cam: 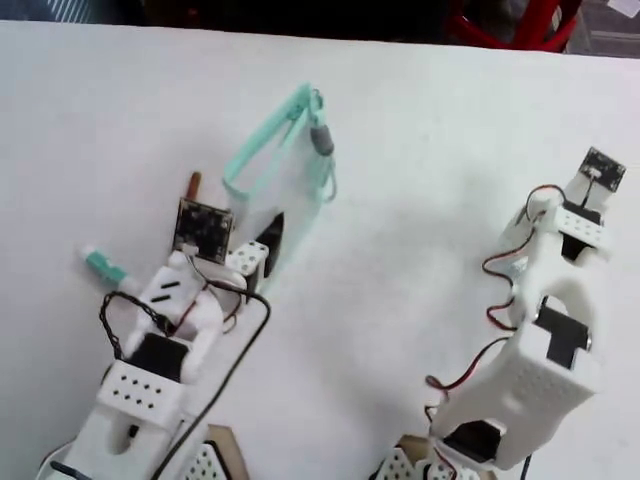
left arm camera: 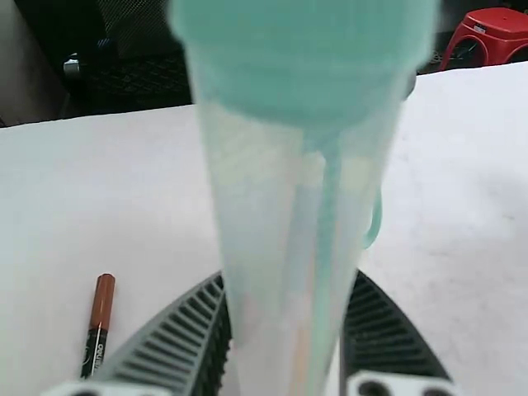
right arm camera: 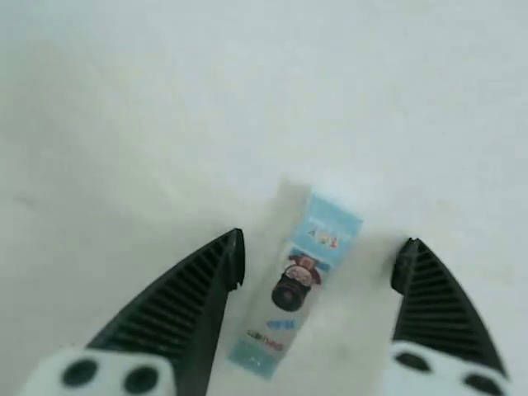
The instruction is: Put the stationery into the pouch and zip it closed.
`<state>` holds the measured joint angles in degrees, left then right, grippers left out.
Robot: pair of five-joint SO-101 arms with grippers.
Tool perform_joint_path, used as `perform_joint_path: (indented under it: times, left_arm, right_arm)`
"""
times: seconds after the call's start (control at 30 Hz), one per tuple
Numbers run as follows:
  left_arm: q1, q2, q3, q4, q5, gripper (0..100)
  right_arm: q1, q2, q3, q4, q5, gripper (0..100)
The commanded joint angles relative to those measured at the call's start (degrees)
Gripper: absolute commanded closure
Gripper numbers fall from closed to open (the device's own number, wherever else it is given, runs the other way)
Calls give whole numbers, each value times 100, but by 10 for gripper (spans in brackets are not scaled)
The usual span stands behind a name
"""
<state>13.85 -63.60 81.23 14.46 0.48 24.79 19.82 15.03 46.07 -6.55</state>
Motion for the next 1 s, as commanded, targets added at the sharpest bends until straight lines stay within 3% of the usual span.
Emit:
perform_joint_path:
  times: [0.0, 0.07, 0.13, 0.2, 0.3, 0.53, 0.8, 0.97]
  left_arm:
    - [-31, -57, -26, -123, 26, 823]
    - [-22, -57, -26, -123, 26, 823]
    - [-22, -57, -26, -123, 26, 823]
    - [-22, -57, -26, -123, 26, 823]
    - [-22, -57, -26, -123, 26, 823]
    - [-22, -57, -26, -123, 18, 823]
    - [-22, -57, -26, -123, 44, 823]
    - [-40, -57, -26, -97, 35, 823]
  right_arm:
    - [22, 312, -484, 119, 0, 732]
    - [48, 505, -800, 365, 0, 832]
    - [92, 629, -1064, 611, 0, 998]
    - [154, 664, -1310, 936, -18, 931]
    - [198, 435, -1855, 1464, -9, 990]
    - [136, -1156, -2910, 2879, -53, 980]
    - [-92, -3512, -2725, 3477, 18, 980]
    - [-1376, -4945, -1222, 3442, 1705, 980]
